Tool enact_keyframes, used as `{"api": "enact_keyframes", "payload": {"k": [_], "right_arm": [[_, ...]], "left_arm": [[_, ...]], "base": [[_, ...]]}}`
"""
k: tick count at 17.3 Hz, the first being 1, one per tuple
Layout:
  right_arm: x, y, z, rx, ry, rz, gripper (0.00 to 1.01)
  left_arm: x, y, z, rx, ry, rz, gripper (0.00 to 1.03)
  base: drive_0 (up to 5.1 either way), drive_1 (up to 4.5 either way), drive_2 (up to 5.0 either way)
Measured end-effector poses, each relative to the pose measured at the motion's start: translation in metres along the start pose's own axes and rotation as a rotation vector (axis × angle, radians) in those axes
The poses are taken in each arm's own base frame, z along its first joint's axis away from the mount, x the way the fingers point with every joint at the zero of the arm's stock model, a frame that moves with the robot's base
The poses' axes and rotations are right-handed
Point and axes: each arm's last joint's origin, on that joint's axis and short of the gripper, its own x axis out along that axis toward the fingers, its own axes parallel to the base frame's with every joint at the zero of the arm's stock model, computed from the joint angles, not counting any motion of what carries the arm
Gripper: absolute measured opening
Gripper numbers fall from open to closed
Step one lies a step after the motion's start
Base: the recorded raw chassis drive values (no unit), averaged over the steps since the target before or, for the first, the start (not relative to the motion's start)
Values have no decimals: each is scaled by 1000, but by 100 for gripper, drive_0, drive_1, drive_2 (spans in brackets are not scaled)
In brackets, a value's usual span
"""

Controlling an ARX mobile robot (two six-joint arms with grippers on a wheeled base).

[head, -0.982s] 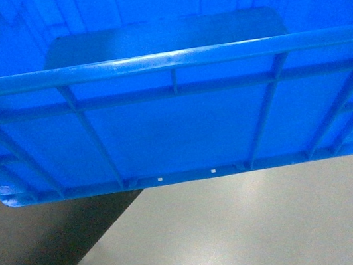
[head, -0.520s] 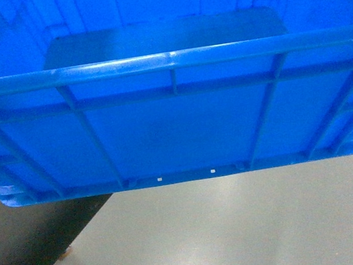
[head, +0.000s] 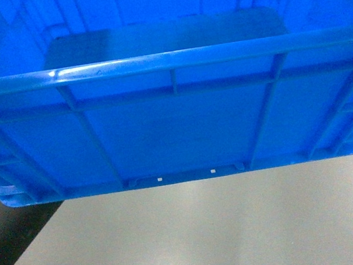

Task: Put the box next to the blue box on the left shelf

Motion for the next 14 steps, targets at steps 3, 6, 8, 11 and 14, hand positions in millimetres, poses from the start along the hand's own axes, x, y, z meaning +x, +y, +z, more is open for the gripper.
{"api": "enact_keyframes", "payload": {"k": [3,6,8,11,14], "right_arm": [[0,0,0,0,1,0,21],[0,0,0,0,-2,0,21],[0,0,0,0,-1,0,21],[0,0,0,0,0,0,21],[0,0,0,0,-1,0,21]], "left_arm": [[0,0,0,0,0,0,20],[0,0,0,0,-1,0,20],[-1,0,1,0,-2,0,20],[-1,0,1,-1,-2,0,20],[-1,0,1,0,-2,0,20]], "base": [[-143,-143,-143],[-167,-167,-167],[-178,-178,-178],[-151,-151,-151],[-161,-161,-161]]}}
